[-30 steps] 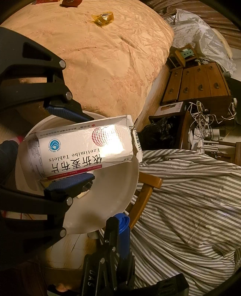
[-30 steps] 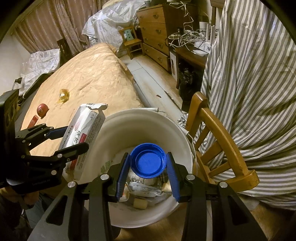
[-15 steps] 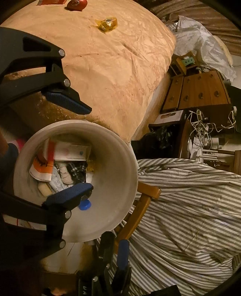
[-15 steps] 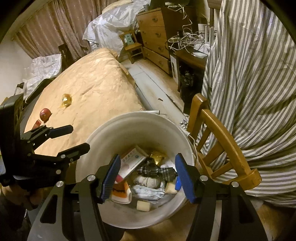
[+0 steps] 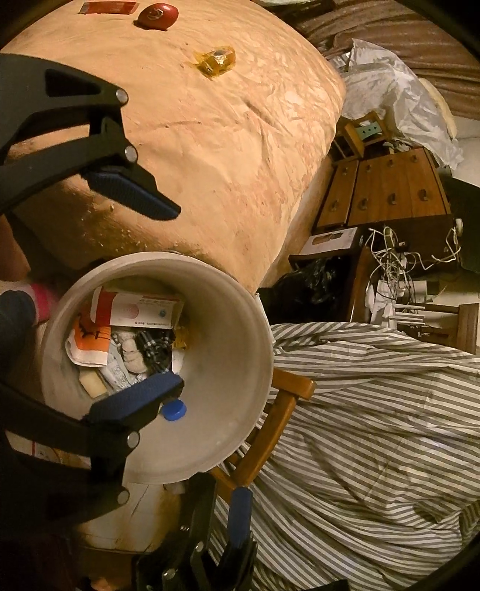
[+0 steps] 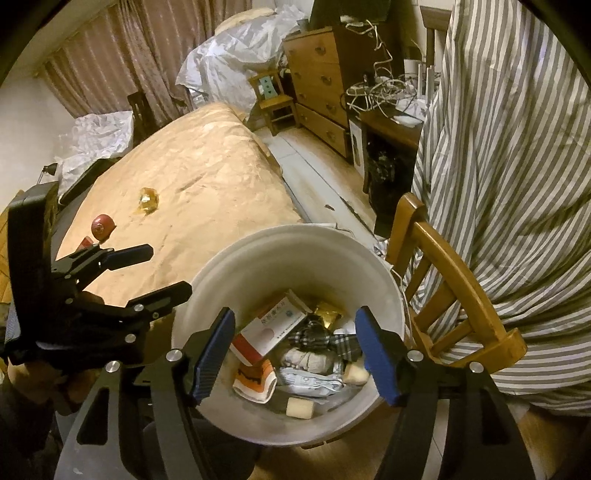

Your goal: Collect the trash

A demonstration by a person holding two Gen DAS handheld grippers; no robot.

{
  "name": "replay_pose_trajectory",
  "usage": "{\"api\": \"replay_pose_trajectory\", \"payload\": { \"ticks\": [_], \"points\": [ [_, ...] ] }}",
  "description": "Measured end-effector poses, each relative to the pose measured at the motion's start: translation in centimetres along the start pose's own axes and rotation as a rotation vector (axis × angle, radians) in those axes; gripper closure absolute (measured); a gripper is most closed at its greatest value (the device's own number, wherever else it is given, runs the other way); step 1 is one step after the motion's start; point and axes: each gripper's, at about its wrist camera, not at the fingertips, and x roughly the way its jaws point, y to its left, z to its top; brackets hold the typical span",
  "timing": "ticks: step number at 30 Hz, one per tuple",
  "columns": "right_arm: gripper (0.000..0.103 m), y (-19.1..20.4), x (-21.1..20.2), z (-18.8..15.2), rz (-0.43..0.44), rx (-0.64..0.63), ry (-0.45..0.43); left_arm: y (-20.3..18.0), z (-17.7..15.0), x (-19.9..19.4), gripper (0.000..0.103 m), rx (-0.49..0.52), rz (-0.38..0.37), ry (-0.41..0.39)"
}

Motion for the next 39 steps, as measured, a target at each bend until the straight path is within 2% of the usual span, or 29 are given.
{"api": "replay_pose_trajectory", "payload": {
  "ticks": [6,14,20,22,29,39],
  "points": [
    [0.025,1.9,-2.4,-1.4,-0.019,-0.032,-0.065,0.2,-1.1,-1.8,0.006,-0.009,-0.011,-0.043],
    [0.005,5.4,-7.6,-4.9,-0.090,-0.094,-0.229,2.8,-3.5,-6.9,0.006,-0.064,0.008,-0.194],
    [0.005,7.8,-10.6,-7.5,-0.166,-0.140,-0.327,4.6,-5.1,-10.4,0.006,-0.115,0.045,-0.289],
    [0.005,8.7,-11.6,-8.3,-0.179,-0.150,-0.355,4.4,-5.7,-11.9,0.006,-0.106,0.070,-0.336],
    [0.005,10.7,-15.5,-12.0,-0.208,-0.152,-0.462,3.1,-8.0,-16.4,0.006,-0.087,0.080,-0.466],
    [0.005,11.6,-18.6,-19.1,-0.234,-0.092,-0.570,1.3,-12.5,-19.7,0.006,-0.063,0.073,-0.523]
  ]
}}
